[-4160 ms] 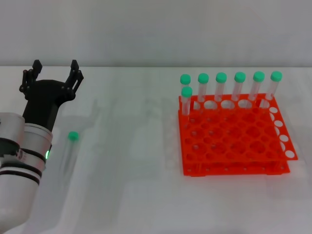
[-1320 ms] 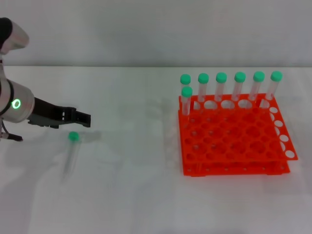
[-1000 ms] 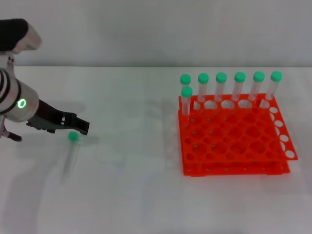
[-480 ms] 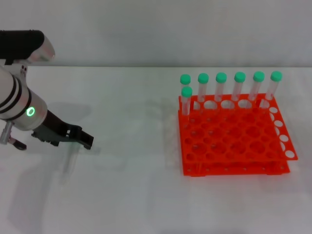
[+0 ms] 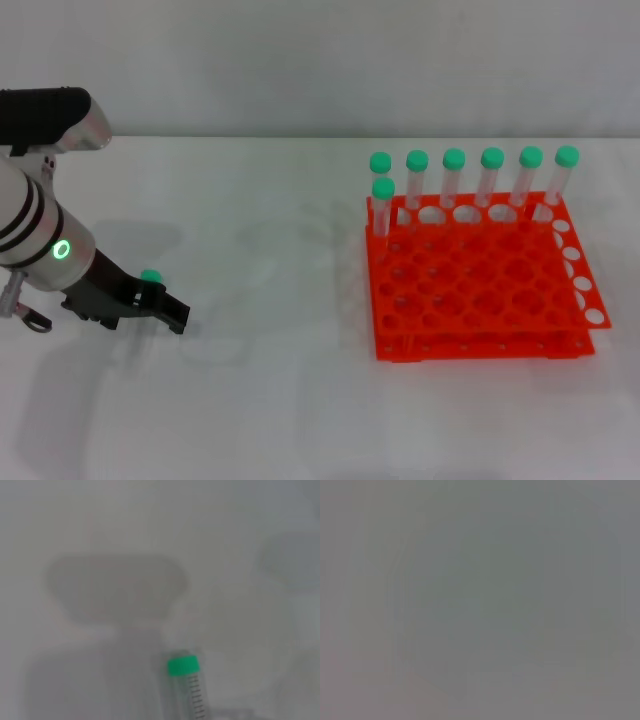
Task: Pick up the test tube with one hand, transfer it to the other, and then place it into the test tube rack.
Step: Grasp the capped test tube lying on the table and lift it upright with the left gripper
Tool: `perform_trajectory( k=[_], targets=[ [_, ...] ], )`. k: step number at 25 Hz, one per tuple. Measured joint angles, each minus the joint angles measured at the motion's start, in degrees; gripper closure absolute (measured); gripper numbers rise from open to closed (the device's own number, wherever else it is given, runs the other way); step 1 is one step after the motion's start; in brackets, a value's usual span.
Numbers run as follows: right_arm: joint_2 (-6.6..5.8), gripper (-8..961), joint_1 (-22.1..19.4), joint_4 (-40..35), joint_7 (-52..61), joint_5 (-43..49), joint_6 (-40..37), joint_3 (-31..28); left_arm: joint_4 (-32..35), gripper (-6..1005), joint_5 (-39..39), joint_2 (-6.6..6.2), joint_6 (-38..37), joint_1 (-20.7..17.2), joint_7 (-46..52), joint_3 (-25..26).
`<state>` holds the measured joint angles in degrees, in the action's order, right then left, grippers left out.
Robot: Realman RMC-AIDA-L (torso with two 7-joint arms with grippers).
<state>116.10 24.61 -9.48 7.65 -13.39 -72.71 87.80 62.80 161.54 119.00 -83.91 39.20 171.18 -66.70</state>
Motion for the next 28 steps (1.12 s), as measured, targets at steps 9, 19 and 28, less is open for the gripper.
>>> perform_trajectory(
  k=[9, 19, 28],
  targets=[
    [0.0, 140, 0.0, -0.1, 0.0, 0.0, -0.1, 0.0, -3.5, 110, 0.7, -0.15, 0.1, 1.3, 0.4, 0.1],
    [0.0, 140, 0.0, -0.1, 0.0, 0.0, -0.3, 0.0, -3.8, 111, 0.7, -0.61, -0.4, 1.3, 0.5, 0.6],
    [0.1, 140, -0.1, -0.1, 0.0, 0.0, -0.5, 0.0, -3.7, 135, 0.7, -0.98, -1.1, 1.0, 0.6, 0.6]
  ],
)
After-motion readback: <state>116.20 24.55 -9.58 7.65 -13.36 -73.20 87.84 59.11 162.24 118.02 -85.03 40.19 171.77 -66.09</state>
